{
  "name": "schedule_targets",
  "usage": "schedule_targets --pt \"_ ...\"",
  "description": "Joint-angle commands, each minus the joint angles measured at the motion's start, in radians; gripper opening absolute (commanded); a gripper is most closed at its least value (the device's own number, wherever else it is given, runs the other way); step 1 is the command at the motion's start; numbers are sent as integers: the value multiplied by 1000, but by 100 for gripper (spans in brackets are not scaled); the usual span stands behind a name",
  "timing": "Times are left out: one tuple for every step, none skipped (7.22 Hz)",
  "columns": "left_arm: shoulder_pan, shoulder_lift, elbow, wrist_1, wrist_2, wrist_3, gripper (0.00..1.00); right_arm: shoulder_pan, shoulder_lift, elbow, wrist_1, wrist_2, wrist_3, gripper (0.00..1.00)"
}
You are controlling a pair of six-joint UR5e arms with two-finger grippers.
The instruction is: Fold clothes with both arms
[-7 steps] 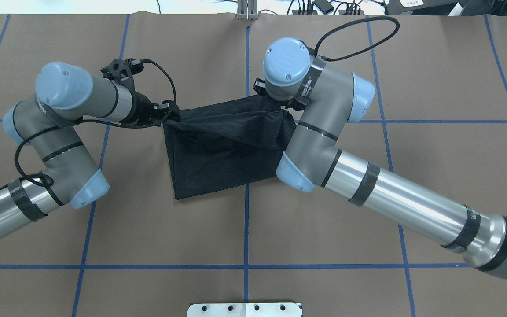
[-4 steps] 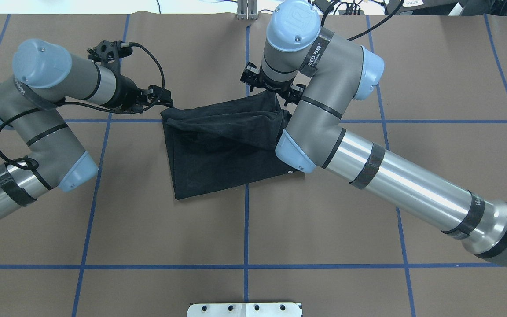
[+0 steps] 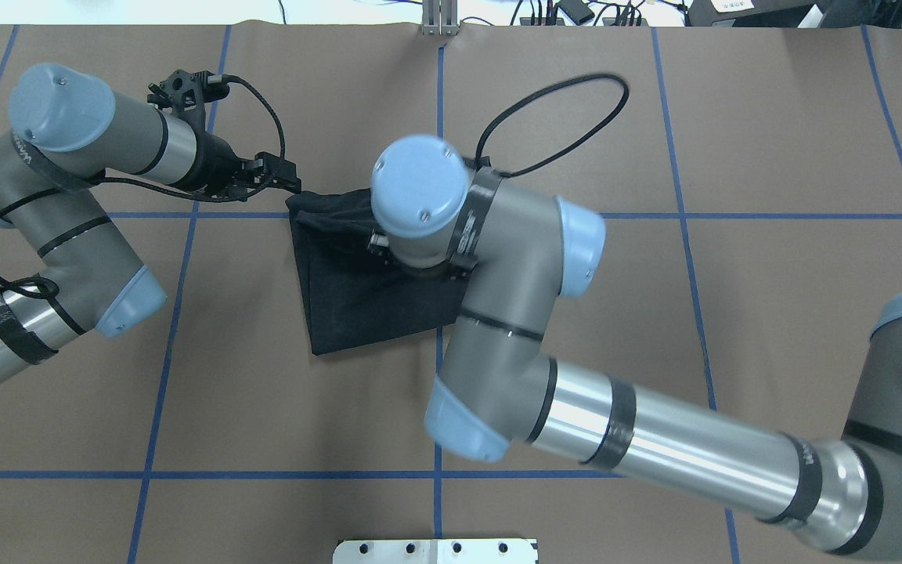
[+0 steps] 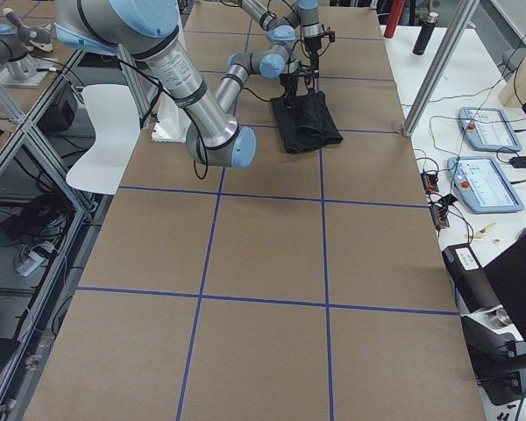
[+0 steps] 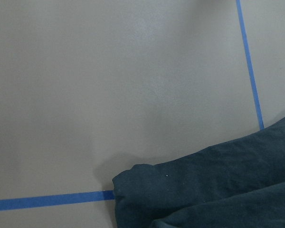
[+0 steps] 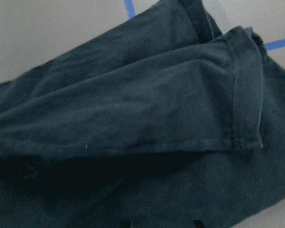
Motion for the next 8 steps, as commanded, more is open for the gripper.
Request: schedule_targets --pt "0 3 0 -1 0 0 100 -72 7 -29 -9 -109 2 0" --pt "0 3 -2 -1 0 0 100 -62 26 -66 -7 -132 -1 0" --pt "0 3 -3 -1 -2 0 100 -45 63 -133 -4 -150 -6 0" --pt "0 3 -3 -1 0 0 100 -23 79 -204 64 -159 -7 0" --pt "0 3 -6 -1 -2 0 100 -8 82 -273 159 -163 -24 0" --pt "0 3 -8 -1 -2 0 100 13 83 -299 189 -166 -43 0" --pt "0 3 -8 -1 -2 0 100 61 94 -304 191 -167 -73 0" --pt "-6 3 -9 -1 -2 0 100 116 144 -385 207 -182 -133 0"
